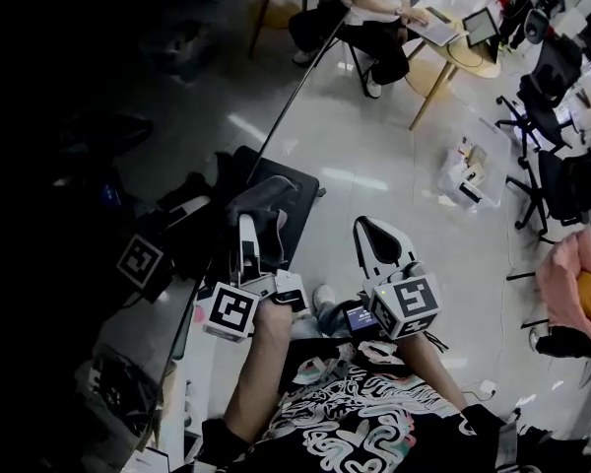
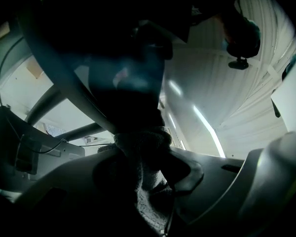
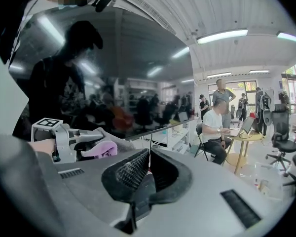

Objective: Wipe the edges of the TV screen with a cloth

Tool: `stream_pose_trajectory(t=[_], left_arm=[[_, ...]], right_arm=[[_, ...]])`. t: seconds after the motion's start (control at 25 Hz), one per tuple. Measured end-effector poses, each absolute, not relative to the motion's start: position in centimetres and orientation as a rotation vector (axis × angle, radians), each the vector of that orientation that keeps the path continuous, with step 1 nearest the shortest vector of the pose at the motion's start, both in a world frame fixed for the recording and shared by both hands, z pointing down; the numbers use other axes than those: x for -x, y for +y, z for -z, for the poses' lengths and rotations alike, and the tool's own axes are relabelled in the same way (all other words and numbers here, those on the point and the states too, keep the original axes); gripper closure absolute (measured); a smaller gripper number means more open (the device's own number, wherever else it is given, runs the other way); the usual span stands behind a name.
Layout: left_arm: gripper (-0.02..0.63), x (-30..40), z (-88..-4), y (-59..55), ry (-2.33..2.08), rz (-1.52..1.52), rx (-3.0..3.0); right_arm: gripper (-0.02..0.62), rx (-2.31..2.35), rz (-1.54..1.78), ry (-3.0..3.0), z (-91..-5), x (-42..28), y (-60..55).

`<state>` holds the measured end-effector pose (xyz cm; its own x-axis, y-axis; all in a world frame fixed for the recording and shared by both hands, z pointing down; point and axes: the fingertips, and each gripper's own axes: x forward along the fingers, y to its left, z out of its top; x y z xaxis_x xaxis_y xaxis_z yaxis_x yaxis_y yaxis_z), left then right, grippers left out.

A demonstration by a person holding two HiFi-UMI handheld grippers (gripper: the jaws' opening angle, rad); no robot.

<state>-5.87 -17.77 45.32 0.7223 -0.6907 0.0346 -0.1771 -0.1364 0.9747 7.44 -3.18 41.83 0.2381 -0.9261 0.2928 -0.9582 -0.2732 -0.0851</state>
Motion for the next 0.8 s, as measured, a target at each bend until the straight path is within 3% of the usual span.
stream_pose_trajectory(t=[0.8], left_arm=[[0.466,4.2,-44.8,-17.9,-0.617,0.501,-1.707]], right_arm=[[0.566,-2.459,-0.398,-1.769,-41.3,-8.7,-1.4]])
